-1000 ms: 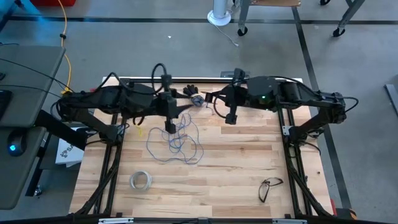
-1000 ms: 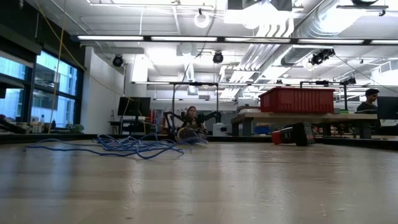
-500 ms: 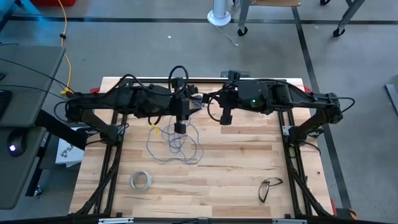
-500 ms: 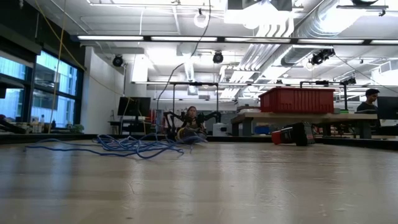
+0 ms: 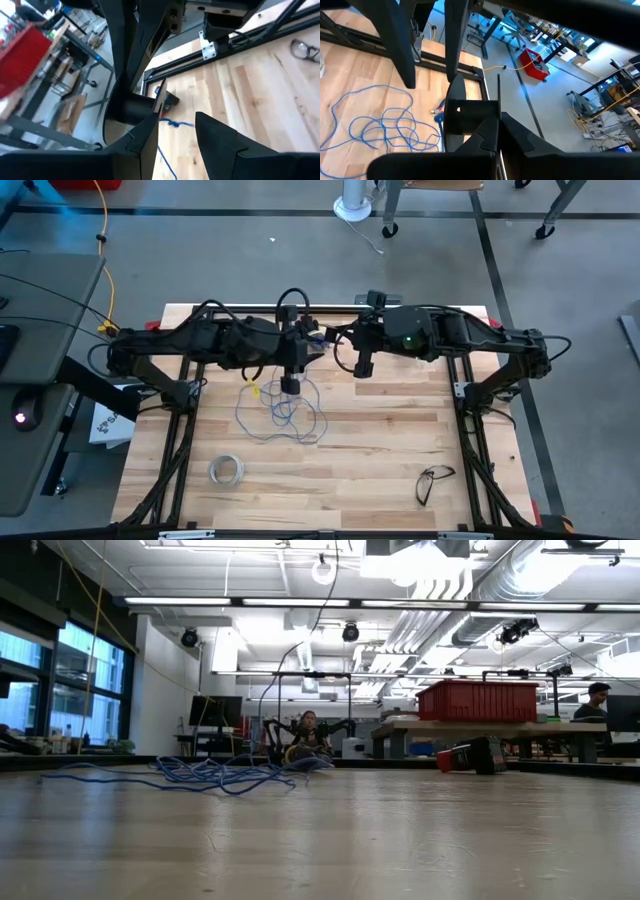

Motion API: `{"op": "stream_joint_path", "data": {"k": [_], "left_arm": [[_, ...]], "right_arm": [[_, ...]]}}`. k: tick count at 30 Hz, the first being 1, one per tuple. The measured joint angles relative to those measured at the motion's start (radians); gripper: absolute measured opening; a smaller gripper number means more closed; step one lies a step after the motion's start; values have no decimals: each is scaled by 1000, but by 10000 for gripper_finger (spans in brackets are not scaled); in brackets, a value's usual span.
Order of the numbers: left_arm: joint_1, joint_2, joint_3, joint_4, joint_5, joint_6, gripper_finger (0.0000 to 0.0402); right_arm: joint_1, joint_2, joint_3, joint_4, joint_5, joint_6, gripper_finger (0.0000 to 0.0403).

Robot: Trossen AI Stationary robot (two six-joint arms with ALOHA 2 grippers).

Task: Coil cords
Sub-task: Coil the blue wire onto the black spool

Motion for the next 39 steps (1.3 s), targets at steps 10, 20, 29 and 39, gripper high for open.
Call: {"op": "stream_joint_path", "data": {"k": [10, 20, 29, 39], "left_arm": [[-17, -6, 0, 35, -38, 138, 126], [-29, -13, 1, 83, -51, 162, 126], [-9, -7, 1, 27, 24, 76, 126], [-2, 16, 1, -2, 34, 46, 126]], "right_arm": [[-2, -2, 1, 9, -7, 0, 0], [0, 2, -2, -6, -45, -4, 0], [-1, 0, -1, -13, -36, -1, 0], [-8, 0, -1, -6, -34, 1, 0]]}}
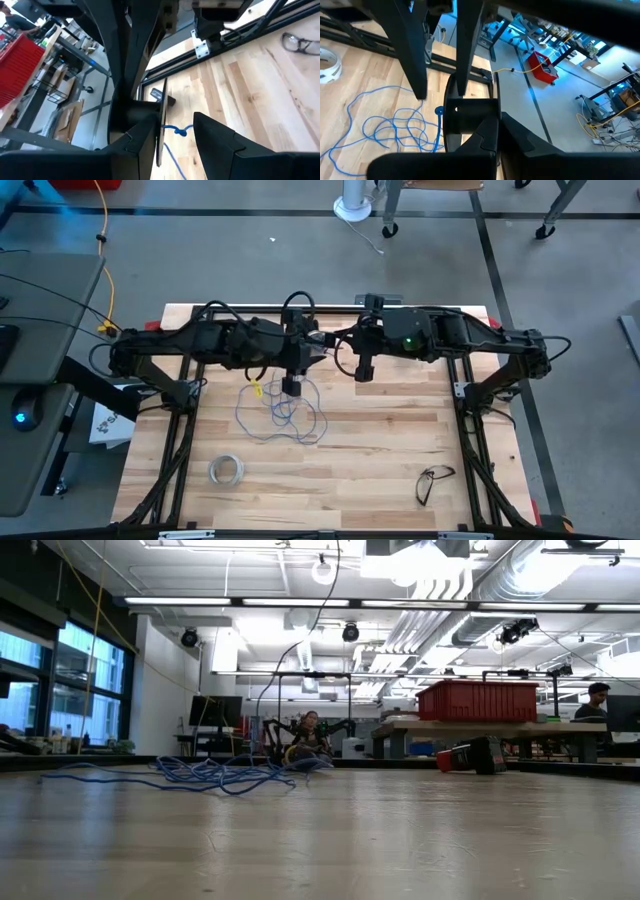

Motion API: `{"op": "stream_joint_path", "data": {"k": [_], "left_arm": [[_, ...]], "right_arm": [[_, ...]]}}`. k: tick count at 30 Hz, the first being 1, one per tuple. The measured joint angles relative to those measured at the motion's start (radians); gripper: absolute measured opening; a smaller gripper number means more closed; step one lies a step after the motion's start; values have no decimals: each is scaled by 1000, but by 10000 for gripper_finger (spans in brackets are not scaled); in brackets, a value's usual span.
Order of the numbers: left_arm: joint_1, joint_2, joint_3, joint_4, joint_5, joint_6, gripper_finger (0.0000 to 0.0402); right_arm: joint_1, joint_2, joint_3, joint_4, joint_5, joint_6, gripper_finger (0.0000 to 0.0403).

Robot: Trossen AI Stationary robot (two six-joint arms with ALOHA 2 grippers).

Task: Coil cords
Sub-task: Coil the blue wire onto the black spool

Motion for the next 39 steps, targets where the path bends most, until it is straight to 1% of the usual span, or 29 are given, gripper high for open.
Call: {"op": "stream_joint_path", "data": {"k": [5, 7, 9, 12, 14, 18, 21, 23, 25, 28, 31, 33, 35, 37, 39], "left_arm": [[5, 9, 0, -2, -17, 13, 125], [4, 9, 0, 0, -22, 33, 114], [2, 9, 0, 0, -27, 48, 89], [-1, 9, 0, -1, -36, 41, 31], [-1, 9, 0, 1, -40, 40, 9], [-1, 10, 0, 5, -64, 47, 4], [-1, 6, 24, 10, -83, 38, 3], [-2, -6, 65, 7, -81, 4, 2], [-2, -31, 104, -27, -87, -30, 2], [-1, -86, 139, -18, -91, -66, 1], [-1, -152, 143, -11, -61, -164, 1], [12, -197, 143, 5, -18, -267, 1], [27, -235, 143, 32, 34, -354, 1], [38, -254, 144, 82, 92, -381, 1], [40, -258, 145, 149, 143, -414, 1]], "right_arm": [[0, 0, 0, -1, 4, -1, 0], [0, 0, 0, 0, 4, -3, 0], [0, 0, 0, -3, 3, -3, 0], [0, 0, 0, -5, -2, -9, 0], [0, 0, 0, -4, -1, -14, 0], [0, 0, 0, 3, 2, -17, 0], [18, -6, 6, 44, 57, -26, 5], [23, -6, 53, 59, 79, -20, 14], [27, -11, 117, 28, 93, 8, 29], [26, -19, 211, -23, 95, 56, 59], [17, -13, 291, -127, 89, 124, 94], [-2, -13, 323, -207, 26, 188, 113], [-35, -19, 330, -252, -100, 258, 123], [-61, -21, 300, -256, -227, 307, 127], [-72, -18, 245, -236, -303, 316, 128]]}}
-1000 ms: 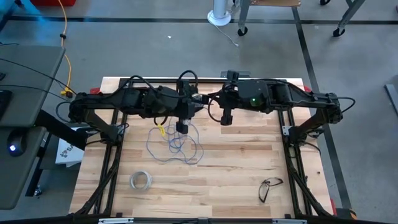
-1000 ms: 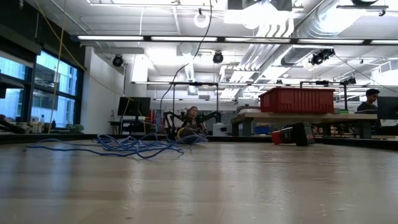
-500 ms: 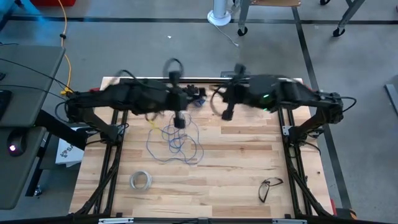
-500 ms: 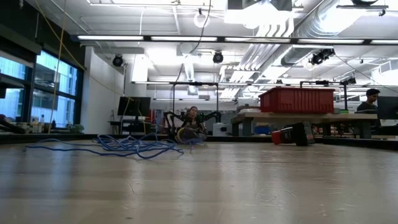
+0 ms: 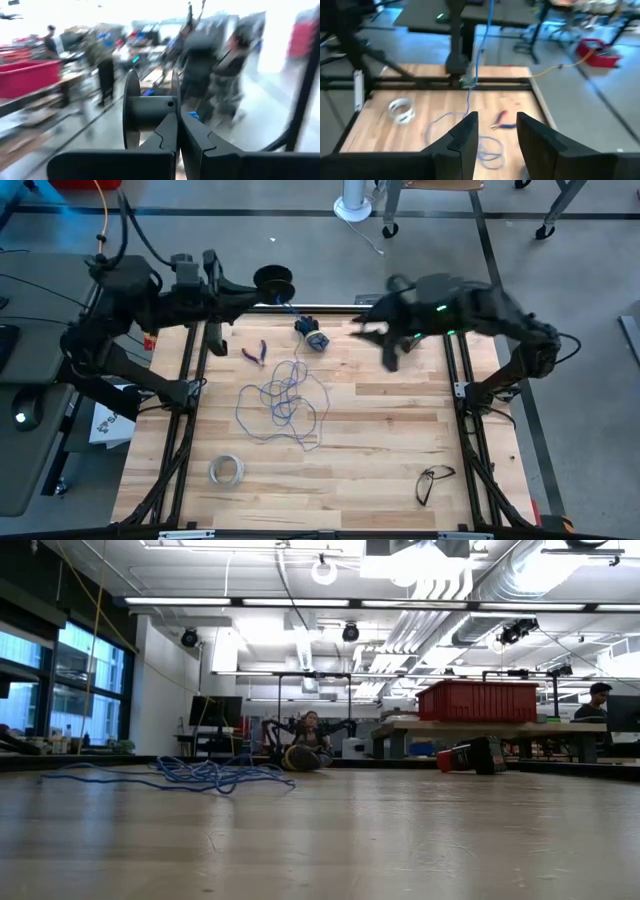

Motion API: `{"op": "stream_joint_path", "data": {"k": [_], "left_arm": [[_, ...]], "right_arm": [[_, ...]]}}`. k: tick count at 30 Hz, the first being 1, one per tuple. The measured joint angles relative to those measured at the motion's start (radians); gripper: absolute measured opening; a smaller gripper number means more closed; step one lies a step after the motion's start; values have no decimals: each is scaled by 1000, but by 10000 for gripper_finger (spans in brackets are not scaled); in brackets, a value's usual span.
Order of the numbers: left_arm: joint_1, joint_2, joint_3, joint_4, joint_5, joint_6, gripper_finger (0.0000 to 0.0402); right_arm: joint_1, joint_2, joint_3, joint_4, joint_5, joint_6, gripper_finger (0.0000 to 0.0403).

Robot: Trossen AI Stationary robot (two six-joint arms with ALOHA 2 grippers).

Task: Coil cords
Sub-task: Coil the blue wire onto the black spool

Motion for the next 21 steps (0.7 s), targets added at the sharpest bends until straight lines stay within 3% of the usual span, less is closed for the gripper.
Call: {"op": "stream_joint_path", "data": {"k": [7, 11, 16, 21], "left_arm": [[2, 70, -4, 91, 130, -73, 0], [-5, 63, -103, 188, 170, -124, 0], [-5, -66, -406, 414, 115, -238, 0], [-4, -220, -816, 883, 64, -378, 0]], "right_arm": [[1, 2, -233, 416, -90, 12, 129], [4, -3, -278, 496, -89, 49, 129], [34, -47, -285, 472, -92, 52, 129], [54, -68, -285, 435, -79, 72, 129]]}}
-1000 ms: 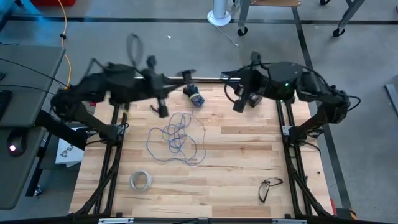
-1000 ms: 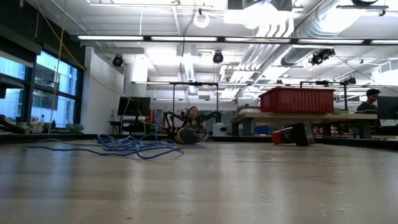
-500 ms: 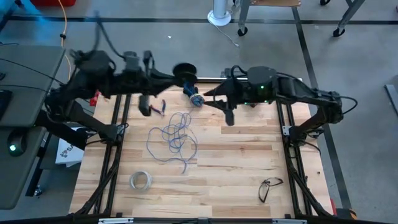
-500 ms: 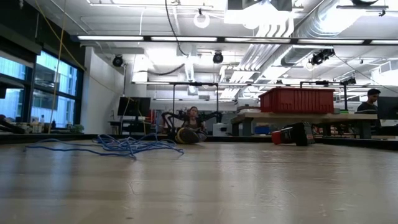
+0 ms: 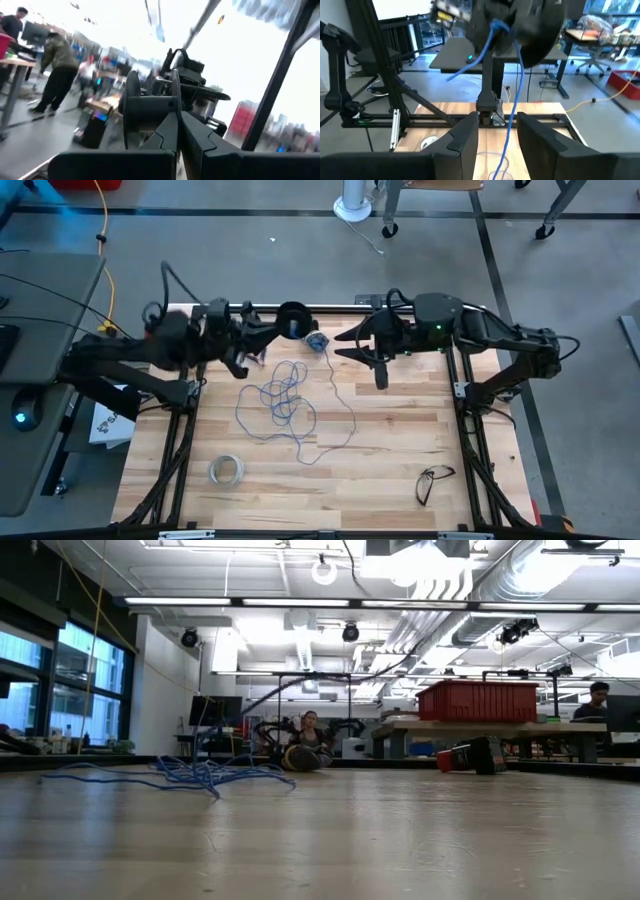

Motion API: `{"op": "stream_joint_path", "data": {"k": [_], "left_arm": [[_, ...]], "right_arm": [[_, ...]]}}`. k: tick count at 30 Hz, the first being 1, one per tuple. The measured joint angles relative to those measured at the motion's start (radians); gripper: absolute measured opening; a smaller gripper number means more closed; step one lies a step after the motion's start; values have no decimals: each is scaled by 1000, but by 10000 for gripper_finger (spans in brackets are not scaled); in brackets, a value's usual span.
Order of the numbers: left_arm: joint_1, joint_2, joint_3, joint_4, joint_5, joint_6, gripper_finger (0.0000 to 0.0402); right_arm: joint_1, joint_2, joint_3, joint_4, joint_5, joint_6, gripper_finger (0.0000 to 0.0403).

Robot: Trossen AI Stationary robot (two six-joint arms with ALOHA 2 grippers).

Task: Coil cords
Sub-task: Coil the blue wire onto the black spool

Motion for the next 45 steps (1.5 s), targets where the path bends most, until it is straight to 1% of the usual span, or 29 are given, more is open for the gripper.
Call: {"op": "stream_joint_path", "data": {"k": [2, 4, 6, 8, 11, 15, 17, 19, 22, 24, 26, 29, 33, 36, 38, 40, 45], "left_arm": [[1, -40, -142, 165, -14, -58, 0], [4, -63, -250, 287, -5, -115, 0], [9, -82, -318, 373, 37, -160, 0], [9, -102, -343, 417, 62, -198, 0], [13, -126, -342, 446, 85, -235, 0], [23, -128, -327, 550, 137, -294, 0], [35, -129, -315, 571, 167, -296, 0], [59, -129, -304, 566, 210, -296, 0], [111, -110, -273, 565, 299, -305, 0], [144, -88, -240, 568, 364, -343, 0], [168, -59, -205, 570, 420, -376, 0], [186, -15, -156, 560, 469, -391, 0], [192, 24, -97, 569, 487, -381, 0], [191, 42, -73, 565, 490, -356, 0], [191, 50, -57, 564, 486, -343, 0], [191, 57, -45, 567, 482, -330, 0], [191, 72, -31, 566, 463, -319, 0]], "right_arm": [[0, -3, 0, -28, 0, 16, 129], [0, 1, 0, -65, -7, 17, 129], [0, 3, -12, -80, -7, 25, 129], [0, -2, -58, -17, -10, 47, 129], [-4, -4, -158, 158, -11, 104, 129], [-12, 15, -304, 543, -33, 202, 129], [-20, 34, -328, 714, -41, 256, 129], [-22, 52, -316, 786, -42, 268, 129], [-23, 96, -259, 776, -77, 243, 129], [-23, 132, -206, 746, -103, 220, 129], [-25, 161, -144, 685, -125, 193, 129], [-32, 198, -45, 566, -140, 142, 126], [-33, 228, 46, 403, -139, 70, 117], [-31, 223, 95, 333, -144, 32, 110], [-31, 221, 124, 280, -170, 29, 106], [-32, 221, 134, 234, -203, 12, 104], [-32, 225, 132, 202, -206, 5, 103]]}}
